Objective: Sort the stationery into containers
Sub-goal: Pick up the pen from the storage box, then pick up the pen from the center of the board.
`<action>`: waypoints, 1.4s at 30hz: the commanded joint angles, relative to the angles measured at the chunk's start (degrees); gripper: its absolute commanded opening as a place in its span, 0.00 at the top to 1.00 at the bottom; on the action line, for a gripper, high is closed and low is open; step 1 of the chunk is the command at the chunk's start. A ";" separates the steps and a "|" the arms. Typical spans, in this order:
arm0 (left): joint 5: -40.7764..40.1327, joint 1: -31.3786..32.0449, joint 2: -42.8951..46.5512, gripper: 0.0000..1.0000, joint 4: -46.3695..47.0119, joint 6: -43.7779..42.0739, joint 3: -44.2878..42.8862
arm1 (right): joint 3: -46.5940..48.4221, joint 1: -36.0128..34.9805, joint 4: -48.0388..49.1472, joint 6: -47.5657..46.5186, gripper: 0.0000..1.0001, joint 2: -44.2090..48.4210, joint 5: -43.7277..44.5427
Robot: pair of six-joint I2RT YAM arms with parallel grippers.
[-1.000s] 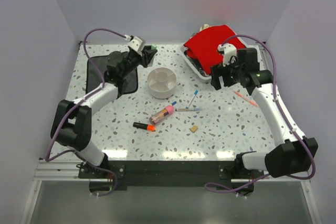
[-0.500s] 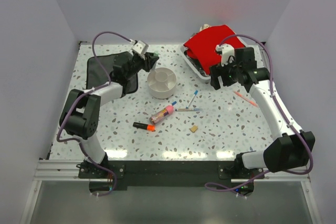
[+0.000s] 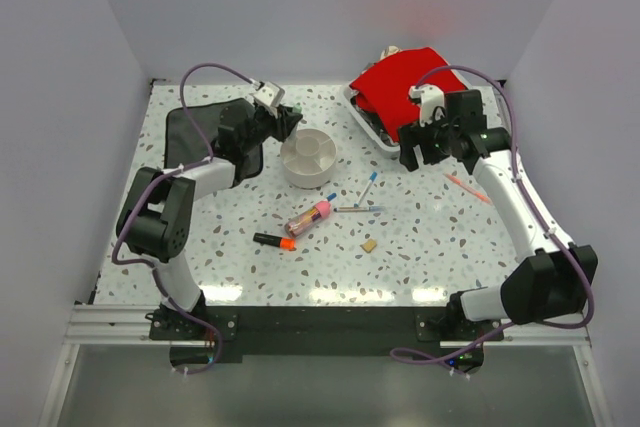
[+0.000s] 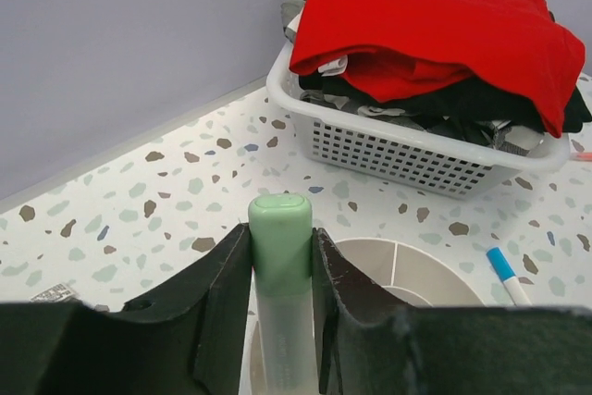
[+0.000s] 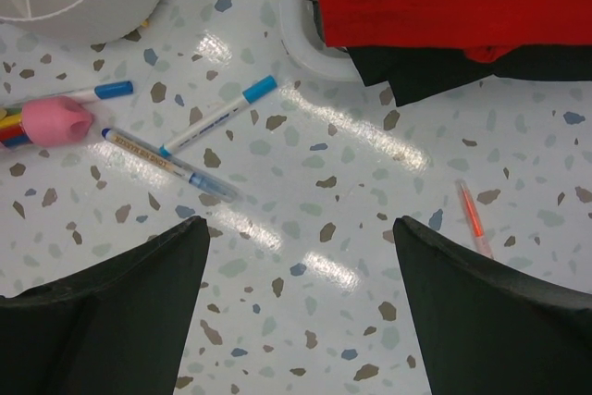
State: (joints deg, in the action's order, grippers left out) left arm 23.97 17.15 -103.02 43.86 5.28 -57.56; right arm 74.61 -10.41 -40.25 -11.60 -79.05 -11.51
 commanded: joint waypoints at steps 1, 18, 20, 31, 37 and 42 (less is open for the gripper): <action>-1.90 -0.45 1.68 0.64 0.09 -1.85 -0.53 | 1.15 0.22 2.10 -0.18 0.15 -0.32 -1.32; 12.03 -1.94 32.87 0.06 -57.74 -44.52 -5.98 | -3.93 0.31 3.69 -3.16 0.14 4.42 -7.55; 19.70 -1.94 35.25 0.04 -74.62 -57.86 -10.01 | -4.99 0.22 2.81 -4.92 0.12 4.87 -8.44; 14.55 9.38 29.19 0.15 -113.05 -74.73 -8.39 | -10.45 0.22 1.05 -8.35 0.07 8.73 -10.64; 12.78 16.24 27.01 0.16 -103.54 -67.87 -1.42 | -11.68 0.22 -0.88 -11.26 0.02 10.66 -11.17; 9.26 20.02 24.98 0.19 -95.12 -62.33 2.35 | -12.91 0.22 -0.79 -11.43 0.03 11.54 -11.34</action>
State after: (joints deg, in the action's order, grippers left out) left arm 36.10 35.14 -76.73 -59.44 -62.54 -57.67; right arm 62.50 -10.37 -40.34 -21.58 -68.99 -21.04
